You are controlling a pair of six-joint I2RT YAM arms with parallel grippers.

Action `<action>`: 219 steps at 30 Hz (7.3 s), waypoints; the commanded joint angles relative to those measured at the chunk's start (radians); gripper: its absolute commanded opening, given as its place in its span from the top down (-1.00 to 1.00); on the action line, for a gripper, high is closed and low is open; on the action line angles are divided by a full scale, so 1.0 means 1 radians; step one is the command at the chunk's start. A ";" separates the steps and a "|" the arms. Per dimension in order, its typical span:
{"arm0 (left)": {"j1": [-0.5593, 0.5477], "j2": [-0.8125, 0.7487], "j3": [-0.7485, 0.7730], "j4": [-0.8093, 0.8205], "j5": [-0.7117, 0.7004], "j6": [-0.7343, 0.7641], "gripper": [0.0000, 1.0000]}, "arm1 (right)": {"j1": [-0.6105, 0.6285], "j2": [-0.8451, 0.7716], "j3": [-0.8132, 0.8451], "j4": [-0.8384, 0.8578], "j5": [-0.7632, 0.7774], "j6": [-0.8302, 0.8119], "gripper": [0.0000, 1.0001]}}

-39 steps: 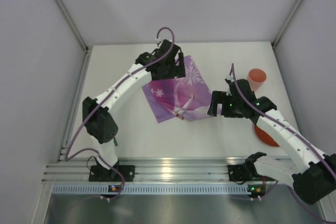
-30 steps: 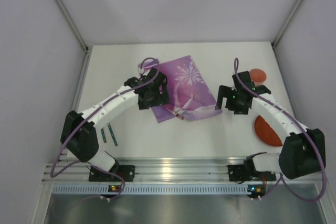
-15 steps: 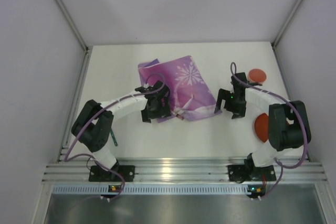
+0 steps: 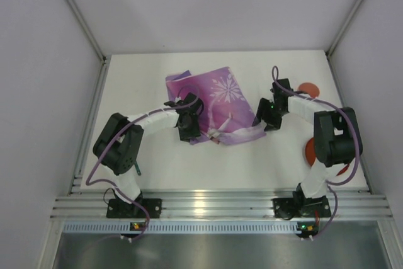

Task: Set the dinner table for one person

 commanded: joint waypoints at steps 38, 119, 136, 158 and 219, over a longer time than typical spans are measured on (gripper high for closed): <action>0.046 -0.740 -0.151 -0.576 -0.266 -0.263 1.00 | -0.102 -0.637 -0.224 -0.383 0.222 0.077 1.00; 0.370 0.113 0.172 0.162 0.334 0.404 -0.93 | 0.002 0.328 0.449 -0.211 -0.015 -0.026 1.00; 0.318 0.237 0.111 0.237 0.424 0.444 -0.38 | -0.010 0.248 0.295 -0.233 0.114 -0.013 1.00; 0.282 0.192 0.080 0.206 0.402 0.430 0.74 | -0.018 0.231 0.237 -0.225 0.124 -0.050 1.00; 0.488 0.204 0.417 -0.102 -0.158 0.388 1.00 | -0.156 0.418 0.769 -0.377 0.139 -0.049 1.00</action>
